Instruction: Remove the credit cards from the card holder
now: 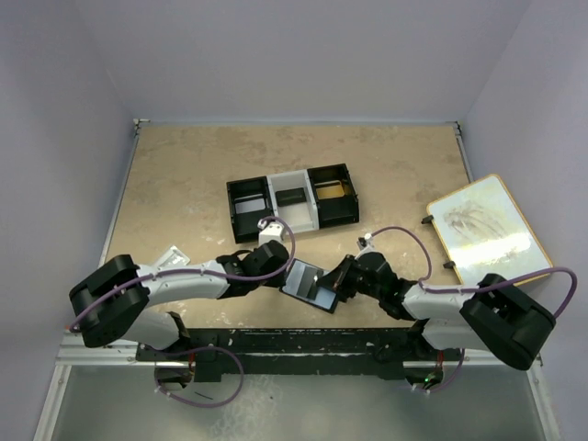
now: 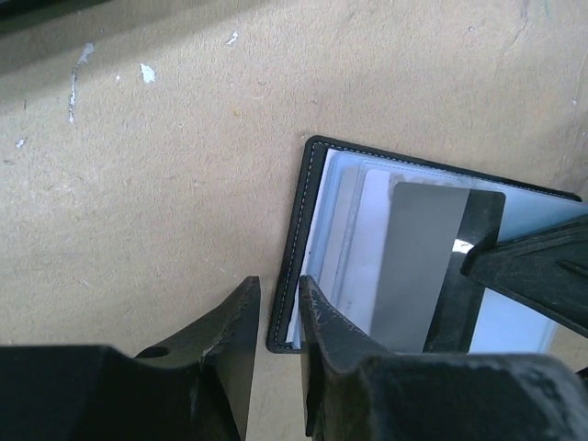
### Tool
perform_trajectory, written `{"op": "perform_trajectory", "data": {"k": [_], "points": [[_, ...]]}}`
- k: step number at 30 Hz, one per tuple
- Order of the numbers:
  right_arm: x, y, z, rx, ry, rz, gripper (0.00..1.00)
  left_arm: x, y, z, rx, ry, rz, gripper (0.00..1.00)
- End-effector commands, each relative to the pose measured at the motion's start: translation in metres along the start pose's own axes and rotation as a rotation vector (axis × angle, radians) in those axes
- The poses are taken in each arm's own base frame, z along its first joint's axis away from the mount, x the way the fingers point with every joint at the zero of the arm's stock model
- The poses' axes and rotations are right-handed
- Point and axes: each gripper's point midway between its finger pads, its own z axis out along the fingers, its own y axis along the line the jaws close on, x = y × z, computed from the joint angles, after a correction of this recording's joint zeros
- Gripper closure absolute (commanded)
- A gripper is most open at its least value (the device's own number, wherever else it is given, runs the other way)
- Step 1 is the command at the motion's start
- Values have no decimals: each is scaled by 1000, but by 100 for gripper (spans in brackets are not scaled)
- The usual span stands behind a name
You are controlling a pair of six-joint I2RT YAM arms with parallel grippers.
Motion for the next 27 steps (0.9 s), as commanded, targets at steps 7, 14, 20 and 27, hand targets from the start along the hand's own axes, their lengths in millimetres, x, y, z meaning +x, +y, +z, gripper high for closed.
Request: {"op": "perform_trajectory", "data": {"k": [7,14,20,27], "points": [[3,-5,7,5,13,-19,93,-45,-68,-36,287,-118,-51,68],[5,-3,9,2,31,-29,92,-11,-77,-8,250,4,30,69],[4,0,4,-16,23,-23,90,6,-53,10,132,44,56,75],[10,10,2,-86,53,25,83,21,-41,12,98,95,121,80]]}}
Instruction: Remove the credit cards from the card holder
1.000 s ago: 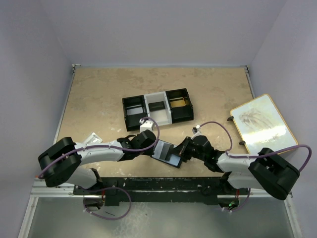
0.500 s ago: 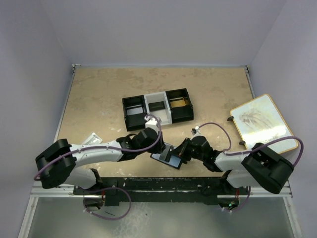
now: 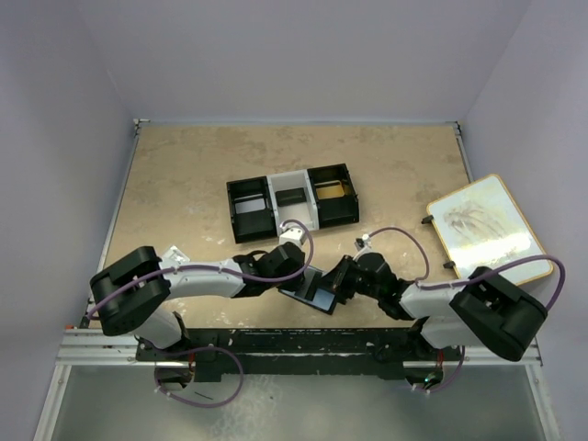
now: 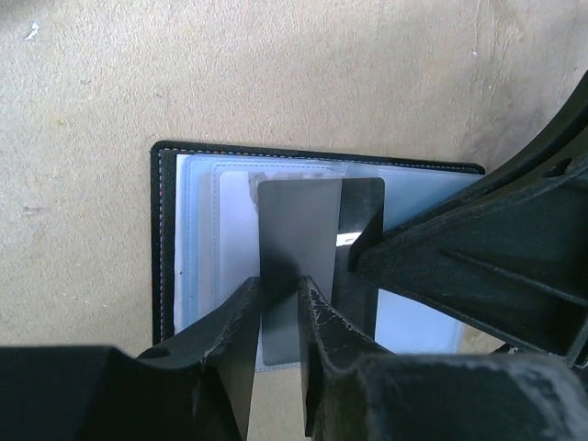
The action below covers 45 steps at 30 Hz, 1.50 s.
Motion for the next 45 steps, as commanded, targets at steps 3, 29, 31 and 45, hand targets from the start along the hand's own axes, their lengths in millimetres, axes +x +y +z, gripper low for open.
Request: {"op": "perform_trajectory", "data": {"k": [3,29,31,45], "points": [[7,14,2,-87,39,18,81,9,18,3,-80,34,47,83],[-8,21,-15,-88,-12,17,91,14,21,3,-73,33,44,86],[-8,22,-17,-88,-3,17,90,16,21,4,-74,39,45,85],[-5,16,-18,-46,26,8,85,22,19,9,-73,53,62,85]]}}
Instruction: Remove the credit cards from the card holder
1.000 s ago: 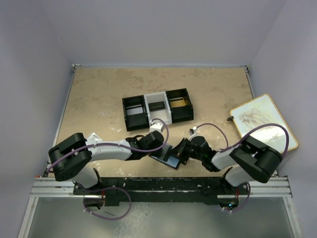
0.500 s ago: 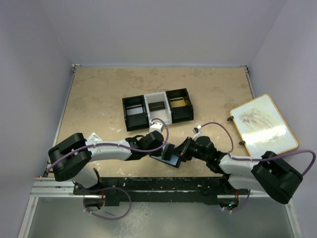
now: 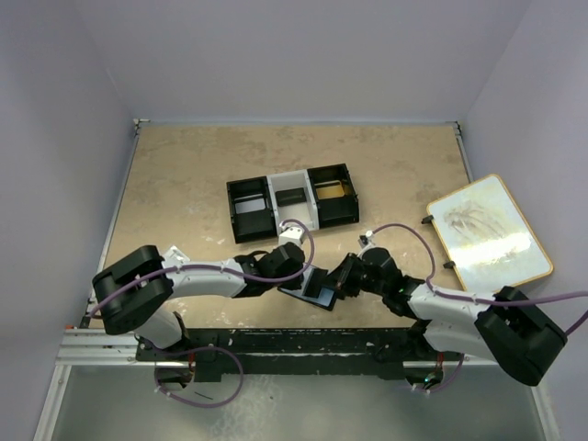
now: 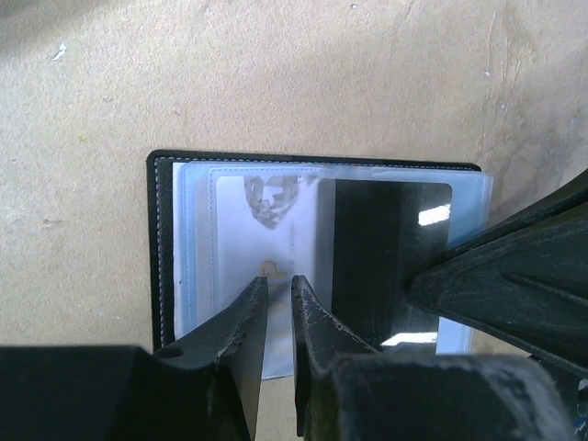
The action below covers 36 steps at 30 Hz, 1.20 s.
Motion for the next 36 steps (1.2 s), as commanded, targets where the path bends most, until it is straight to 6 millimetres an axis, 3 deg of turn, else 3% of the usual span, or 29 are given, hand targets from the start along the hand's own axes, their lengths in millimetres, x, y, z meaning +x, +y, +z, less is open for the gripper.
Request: {"op": "perform_trajectory", "data": {"k": [1,7,18,28,33,36], "points": [[0,12,0,-80,-6,21,84,27,13,5,-45,83,63,85],[-11,30,6,-134,-42,21,79,37,14,10,-107,108,127,86],[-4,23,8,-119,-11,7,80,32,18,8,-136,79,110,88],[3,14,20,-104,26,-23,89,28,17,7,-140,71,108,88],[-6,17,16,-87,-22,-29,100,25,21,2,-150,52,102,89],[-13,15,11,-49,-56,-43,100,23,22,0,-153,42,97,88]]}}
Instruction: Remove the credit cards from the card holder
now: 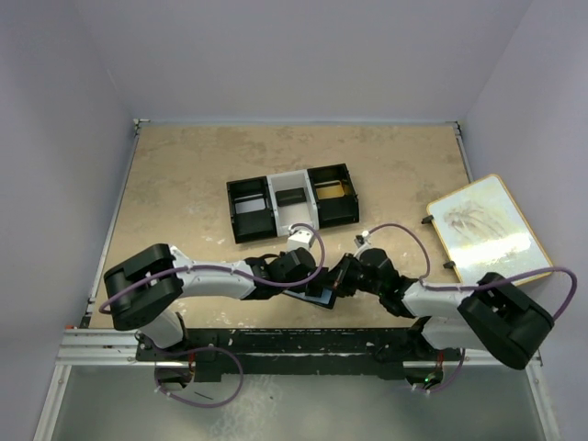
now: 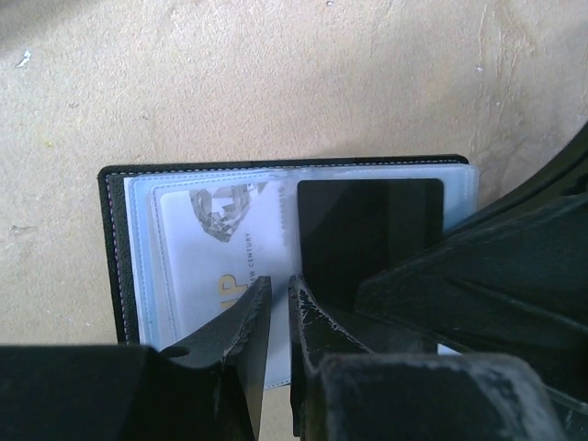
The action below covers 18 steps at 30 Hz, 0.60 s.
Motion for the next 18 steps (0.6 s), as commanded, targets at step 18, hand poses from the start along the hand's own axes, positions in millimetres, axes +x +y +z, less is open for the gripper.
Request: {"op": "perform_trajectory", "data": {"k": [18], "points": [[-40,47,-41,-90,-204,-229,100,-32,22,-48,-62,-109,-26,73]]}}
